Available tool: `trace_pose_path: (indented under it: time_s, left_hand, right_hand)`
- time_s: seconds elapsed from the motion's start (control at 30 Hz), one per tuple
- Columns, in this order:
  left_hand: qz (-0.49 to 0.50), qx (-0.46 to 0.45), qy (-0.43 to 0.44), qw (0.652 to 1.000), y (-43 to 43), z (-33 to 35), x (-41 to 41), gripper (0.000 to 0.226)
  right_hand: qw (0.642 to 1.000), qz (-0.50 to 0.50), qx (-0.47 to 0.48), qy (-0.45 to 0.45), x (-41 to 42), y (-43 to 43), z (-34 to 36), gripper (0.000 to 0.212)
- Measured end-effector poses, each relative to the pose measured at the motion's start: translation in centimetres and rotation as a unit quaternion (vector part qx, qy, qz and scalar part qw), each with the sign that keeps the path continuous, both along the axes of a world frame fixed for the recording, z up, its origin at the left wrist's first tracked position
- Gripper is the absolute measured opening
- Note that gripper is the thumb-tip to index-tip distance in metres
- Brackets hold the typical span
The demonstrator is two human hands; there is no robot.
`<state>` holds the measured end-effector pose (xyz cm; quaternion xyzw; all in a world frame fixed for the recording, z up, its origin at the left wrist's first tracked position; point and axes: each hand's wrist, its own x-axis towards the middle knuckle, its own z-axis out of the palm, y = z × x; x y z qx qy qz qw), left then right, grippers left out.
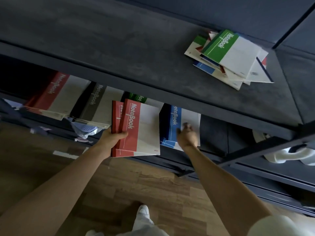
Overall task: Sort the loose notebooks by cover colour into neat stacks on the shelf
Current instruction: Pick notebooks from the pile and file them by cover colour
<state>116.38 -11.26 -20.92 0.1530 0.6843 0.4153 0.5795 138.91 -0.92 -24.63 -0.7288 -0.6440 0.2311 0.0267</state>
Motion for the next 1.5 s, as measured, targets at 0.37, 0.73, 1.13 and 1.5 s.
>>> trace_pose_path:
  time_s: [0.37, 0.73, 1.13, 1.5]
  left_hand:
    - [0.075, 0.057, -0.058, 0.994, -1.3, 1.4, -13.7, 0.034]
    - [0.013, 0.046, -0.04, 0.998, -5.2, 1.8, -35.0, 0.035]
    - [0.005, -0.001, -0.022, 1.0, -5.2, 0.2, -44.8, 0.047]
    - [0.008, -0.017, -0.052, 0.998, -3.8, 0.3, -48.6, 0.036]
  right_hand:
    - [0.903, -0.118, -0.112, 0.399, -21.4, -3.1, 2.8, 0.036]
    - [0.871, -0.194, -0.183, 0.413, -39.9, -9.1, 4.8, 0.005]
    - [0.978, -0.18, -0.036, 0.102, -46.1, -2.9, 2.0, 0.032]
    - [0.987, -0.154, -0.044, -0.027, -48.6, -3.1, 0.0, 0.058]
